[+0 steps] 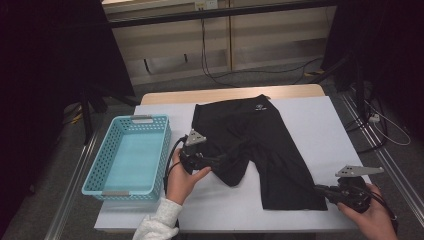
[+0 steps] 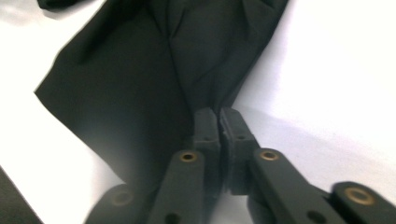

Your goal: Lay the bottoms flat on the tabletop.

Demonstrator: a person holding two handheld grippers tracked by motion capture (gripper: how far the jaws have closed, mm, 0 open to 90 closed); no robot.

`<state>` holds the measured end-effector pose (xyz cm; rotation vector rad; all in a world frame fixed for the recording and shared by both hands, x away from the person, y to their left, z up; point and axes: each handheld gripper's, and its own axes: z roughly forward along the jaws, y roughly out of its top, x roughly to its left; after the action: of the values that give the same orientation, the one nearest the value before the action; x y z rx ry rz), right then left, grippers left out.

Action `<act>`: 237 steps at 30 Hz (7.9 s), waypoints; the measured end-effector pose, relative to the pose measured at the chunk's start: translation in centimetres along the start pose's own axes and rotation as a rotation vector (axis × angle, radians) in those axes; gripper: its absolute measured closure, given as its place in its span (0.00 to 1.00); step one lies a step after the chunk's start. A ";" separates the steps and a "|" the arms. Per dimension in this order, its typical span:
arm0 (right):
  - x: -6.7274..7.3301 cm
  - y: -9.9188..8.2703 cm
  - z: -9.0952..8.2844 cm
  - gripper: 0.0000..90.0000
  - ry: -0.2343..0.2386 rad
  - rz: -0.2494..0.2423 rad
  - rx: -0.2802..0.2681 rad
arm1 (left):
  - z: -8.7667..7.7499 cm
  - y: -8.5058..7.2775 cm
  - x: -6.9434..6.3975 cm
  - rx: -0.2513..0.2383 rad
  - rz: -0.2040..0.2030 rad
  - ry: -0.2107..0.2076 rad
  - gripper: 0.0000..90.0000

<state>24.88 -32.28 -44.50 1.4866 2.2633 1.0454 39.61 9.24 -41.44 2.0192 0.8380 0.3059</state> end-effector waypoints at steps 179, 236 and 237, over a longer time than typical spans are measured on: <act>-8.2 2.8 1.7 0.82 -0.282 0.139 -0.033 | 2.0 -1.2 -1.0 0.081 0.030 -0.030 0.14; 10.6 11.4 11.8 0.45 0.186 -0.388 -0.063 | -1.4 -3.8 0.0 0.064 -0.036 0.055 0.14; 10.8 11.3 11.9 0.45 0.185 -0.400 -0.061 | -1.3 -3.9 0.0 0.076 -0.023 0.050 0.14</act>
<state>34.44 -15.13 -43.42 0.8887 2.4850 1.1478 37.26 11.52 -43.85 2.0784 0.9159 0.3171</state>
